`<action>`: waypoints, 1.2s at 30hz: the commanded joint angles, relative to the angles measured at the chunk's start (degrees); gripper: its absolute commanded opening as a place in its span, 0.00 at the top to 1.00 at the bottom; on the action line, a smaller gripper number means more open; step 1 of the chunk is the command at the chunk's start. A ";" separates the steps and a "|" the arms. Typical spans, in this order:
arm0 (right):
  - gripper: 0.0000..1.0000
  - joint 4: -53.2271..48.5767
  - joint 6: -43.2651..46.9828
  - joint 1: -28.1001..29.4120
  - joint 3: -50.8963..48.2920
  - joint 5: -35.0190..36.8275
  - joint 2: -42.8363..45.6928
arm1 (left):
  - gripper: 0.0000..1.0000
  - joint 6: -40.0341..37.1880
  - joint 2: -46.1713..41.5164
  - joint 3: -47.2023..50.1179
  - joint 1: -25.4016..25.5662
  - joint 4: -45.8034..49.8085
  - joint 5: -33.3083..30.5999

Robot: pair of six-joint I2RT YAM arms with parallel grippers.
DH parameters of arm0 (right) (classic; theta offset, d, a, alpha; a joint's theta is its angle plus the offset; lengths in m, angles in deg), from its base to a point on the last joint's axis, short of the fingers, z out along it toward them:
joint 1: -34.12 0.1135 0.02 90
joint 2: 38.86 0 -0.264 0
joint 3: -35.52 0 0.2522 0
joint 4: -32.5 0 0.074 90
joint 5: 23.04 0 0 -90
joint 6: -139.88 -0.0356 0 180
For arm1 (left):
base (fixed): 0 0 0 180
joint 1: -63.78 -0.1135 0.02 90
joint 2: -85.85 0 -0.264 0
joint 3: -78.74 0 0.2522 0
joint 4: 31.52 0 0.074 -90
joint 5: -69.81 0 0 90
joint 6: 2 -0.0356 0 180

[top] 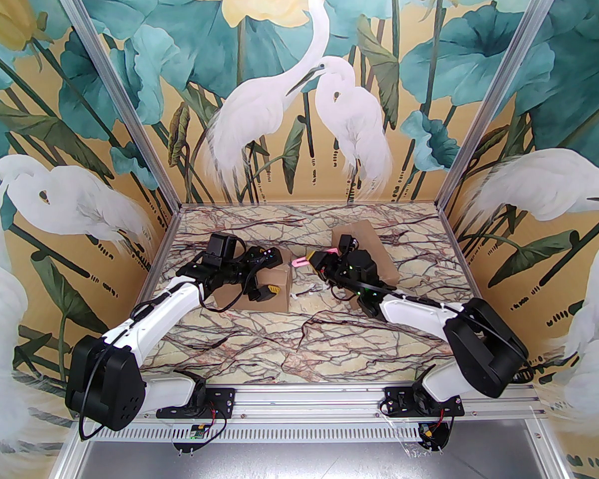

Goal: Unpack the express box

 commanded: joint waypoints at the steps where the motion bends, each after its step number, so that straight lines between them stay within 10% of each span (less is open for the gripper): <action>1: 1.00 -4.52 0.17 1.99 -2.81 -11.35 2.31 | 0.04 0.19 -0.91 -1.62 -1.98 -5.20 -4.37; 24: 1.00 -8.68 4.74 -3.75 0.80 -22.70 1.80 | 0.13 -11.67 -4.07 3.22 -0.37 -4.40 -1.86; 36: 1.00 -9.99 1.57 -0.09 -2.59 -13.84 4.37 | 0.18 10.06 -0.73 0.10 -0.27 -14.74 -6.33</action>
